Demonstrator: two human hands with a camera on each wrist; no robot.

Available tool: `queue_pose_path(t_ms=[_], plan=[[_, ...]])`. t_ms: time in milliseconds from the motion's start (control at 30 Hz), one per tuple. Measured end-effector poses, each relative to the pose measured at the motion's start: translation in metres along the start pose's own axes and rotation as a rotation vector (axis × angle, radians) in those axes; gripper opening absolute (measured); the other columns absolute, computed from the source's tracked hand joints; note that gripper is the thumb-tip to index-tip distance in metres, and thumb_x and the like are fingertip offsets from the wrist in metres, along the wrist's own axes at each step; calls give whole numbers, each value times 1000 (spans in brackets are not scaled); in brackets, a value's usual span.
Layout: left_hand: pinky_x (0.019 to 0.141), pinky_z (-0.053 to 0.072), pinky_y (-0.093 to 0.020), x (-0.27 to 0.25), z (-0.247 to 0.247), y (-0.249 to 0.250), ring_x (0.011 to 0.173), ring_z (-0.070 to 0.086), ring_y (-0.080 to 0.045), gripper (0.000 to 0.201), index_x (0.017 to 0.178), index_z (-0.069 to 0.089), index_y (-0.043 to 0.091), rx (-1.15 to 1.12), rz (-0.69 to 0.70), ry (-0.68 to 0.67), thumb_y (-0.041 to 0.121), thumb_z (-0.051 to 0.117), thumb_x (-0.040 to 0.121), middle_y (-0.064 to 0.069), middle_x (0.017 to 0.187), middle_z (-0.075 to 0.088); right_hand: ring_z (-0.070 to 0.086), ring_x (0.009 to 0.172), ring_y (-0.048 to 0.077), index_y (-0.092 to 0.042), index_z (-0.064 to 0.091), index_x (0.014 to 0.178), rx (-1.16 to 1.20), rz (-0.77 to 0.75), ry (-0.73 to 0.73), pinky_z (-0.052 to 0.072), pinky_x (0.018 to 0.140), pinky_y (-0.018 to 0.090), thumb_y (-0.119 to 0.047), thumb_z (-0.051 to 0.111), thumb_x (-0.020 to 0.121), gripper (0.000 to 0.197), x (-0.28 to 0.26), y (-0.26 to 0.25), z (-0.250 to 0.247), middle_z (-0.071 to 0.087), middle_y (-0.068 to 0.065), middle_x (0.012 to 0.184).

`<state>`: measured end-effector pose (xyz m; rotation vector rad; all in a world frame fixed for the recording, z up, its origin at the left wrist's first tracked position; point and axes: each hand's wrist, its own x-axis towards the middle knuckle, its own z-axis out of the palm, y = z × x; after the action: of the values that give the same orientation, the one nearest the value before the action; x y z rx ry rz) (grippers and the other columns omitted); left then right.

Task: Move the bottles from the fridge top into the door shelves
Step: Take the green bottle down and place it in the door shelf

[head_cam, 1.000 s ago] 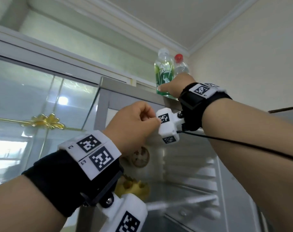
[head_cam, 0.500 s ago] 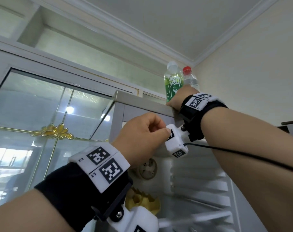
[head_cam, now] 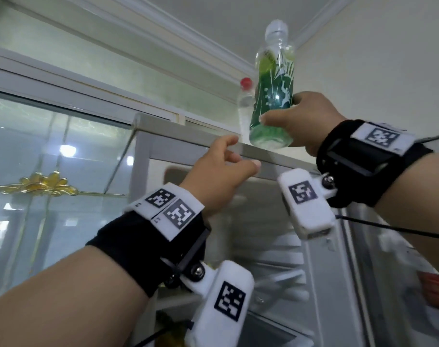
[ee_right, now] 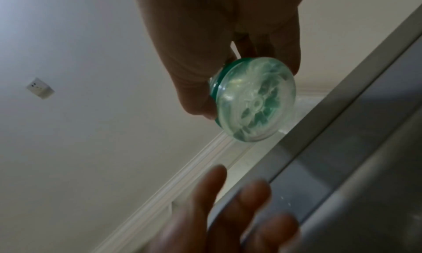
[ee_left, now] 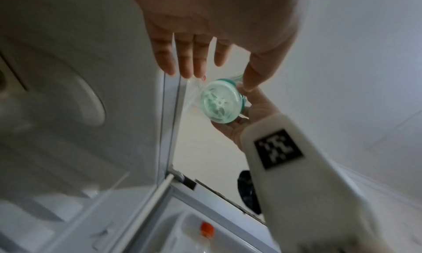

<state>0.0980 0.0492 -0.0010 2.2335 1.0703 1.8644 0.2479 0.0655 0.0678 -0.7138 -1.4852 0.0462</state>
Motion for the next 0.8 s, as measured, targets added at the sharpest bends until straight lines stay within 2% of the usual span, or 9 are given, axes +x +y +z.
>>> queue_pose_path(t_ms=[67, 133, 266, 400, 500, 566, 666, 733, 799], plan=[[84, 50, -34, -3, 28, 6, 105, 56, -14, 79, 138, 35, 33, -86, 8, -66, 42, 58, 63, 14, 100, 49, 71, 81, 25, -22, 64, 74, -21, 3, 11, 58, 75, 35, -30, 78, 65, 19, -18, 18, -26, 72, 3, 84], [92, 47, -37, -8, 59, 12, 109, 56, -15, 82, 141, 33, 32, -139, 23, -131, 41, 58, 63, 15, 102, 49, 68, 78, 19, -22, 66, 89, -83, 12, 39, 53, 69, 29, -31, 78, 64, 29, -38, 37, -50, 73, 2, 90], [87, 47, -31, -19, 124, 15, 97, 54, -7, 67, 139, 33, 32, -265, 32, -260, 28, 63, 80, 4, 119, 49, 64, 80, 15, -20, 59, 111, -313, 50, 113, 46, 69, 25, -32, 77, 67, 49, -69, 74, -101, 69, -4, 92], [89, 48, -34, -38, 182, 14, 105, 54, -13, 60, 135, 36, 32, -359, -21, -354, 27, 62, 81, 2, 121, 49, 63, 87, 14, -22, 53, 111, -448, 154, 147, 50, 77, 28, -27, 78, 68, 50, -94, 110, -158, 67, -6, 92], [81, 51, -31, -51, 216, 11, 107, 55, -15, 62, 137, 35, 30, -367, -70, -433, 29, 62, 81, 3, 124, 49, 65, 91, 17, -17, 53, 119, -478, 269, 175, 53, 80, 32, -26, 80, 67, 60, -107, 144, -189, 69, 0, 103], [73, 48, -24, -61, 235, 7, 109, 55, -14, 63, 137, 35, 31, -382, -114, -479, 30, 62, 80, 4, 126, 49, 65, 88, 17, -14, 51, 124, -496, 319, 199, 50, 73, 26, -23, 81, 67, 65, -115, 165, -202, 68, 1, 103], [74, 44, -23, -70, 253, 0, 111, 55, -15, 61, 135, 38, 30, -382, -167, -496, 31, 62, 79, 2, 129, 50, 63, 80, 16, -13, 48, 126, -546, 385, 221, 48, 61, 17, -19, 82, 65, 70, -123, 197, -207, 64, 1, 99], [74, 43, -23, -75, 261, -5, 108, 56, -14, 60, 135, 39, 27, -371, -194, -501, 30, 62, 79, 2, 127, 52, 65, 85, 18, -16, 45, 126, -599, 423, 225, 58, 73, 28, -22, 84, 58, 78, -126, 220, -204, 62, 4, 109], [71, 46, -23, -79, 264, -10, 104, 57, -11, 61, 136, 39, 27, -341, -204, -504, 30, 62, 80, 4, 124, 53, 64, 90, 22, -18, 43, 127, -654, 443, 214, 59, 84, 37, -23, 84, 55, 83, -128, 233, -196, 57, 9, 116]])
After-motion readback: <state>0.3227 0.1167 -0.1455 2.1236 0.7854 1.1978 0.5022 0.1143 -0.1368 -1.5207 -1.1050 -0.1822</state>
